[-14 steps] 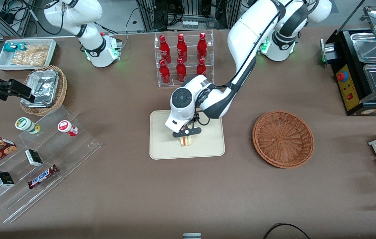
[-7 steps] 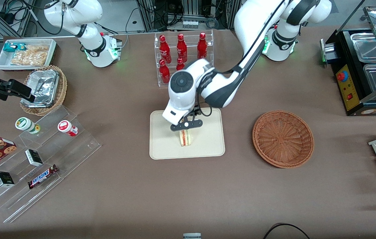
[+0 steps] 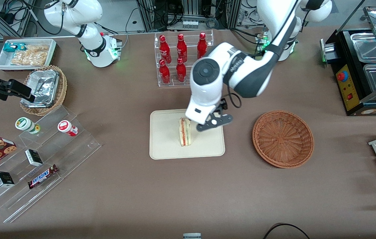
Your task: Place sandwich from basket to tray
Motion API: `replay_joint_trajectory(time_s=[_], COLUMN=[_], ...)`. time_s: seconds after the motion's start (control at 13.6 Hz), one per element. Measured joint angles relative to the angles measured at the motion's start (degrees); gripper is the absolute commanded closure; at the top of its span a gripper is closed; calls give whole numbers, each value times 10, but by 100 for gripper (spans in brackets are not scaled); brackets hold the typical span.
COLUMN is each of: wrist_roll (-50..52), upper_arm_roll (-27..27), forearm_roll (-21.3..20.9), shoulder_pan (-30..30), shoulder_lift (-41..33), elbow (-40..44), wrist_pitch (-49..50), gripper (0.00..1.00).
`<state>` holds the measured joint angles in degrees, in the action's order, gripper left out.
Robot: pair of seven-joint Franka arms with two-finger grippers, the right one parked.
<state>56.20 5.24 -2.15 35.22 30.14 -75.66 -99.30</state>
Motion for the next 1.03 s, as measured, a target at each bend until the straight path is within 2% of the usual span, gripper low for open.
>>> replay_joint_trajectory(time_s=[0.22, 0.59, 1.03], wrist_roll=[-77, -218, -355], upper_arm_roll=[-2, -4, 7], forearm_roll=[-1, -1, 0], shoulder_pan=[-54, -156, -252], shoulder_lift=[-17, -104, -167], elbow=[-37, -123, -150], wrist_pitch=[3, 12, 78], gripper=[0, 0, 0])
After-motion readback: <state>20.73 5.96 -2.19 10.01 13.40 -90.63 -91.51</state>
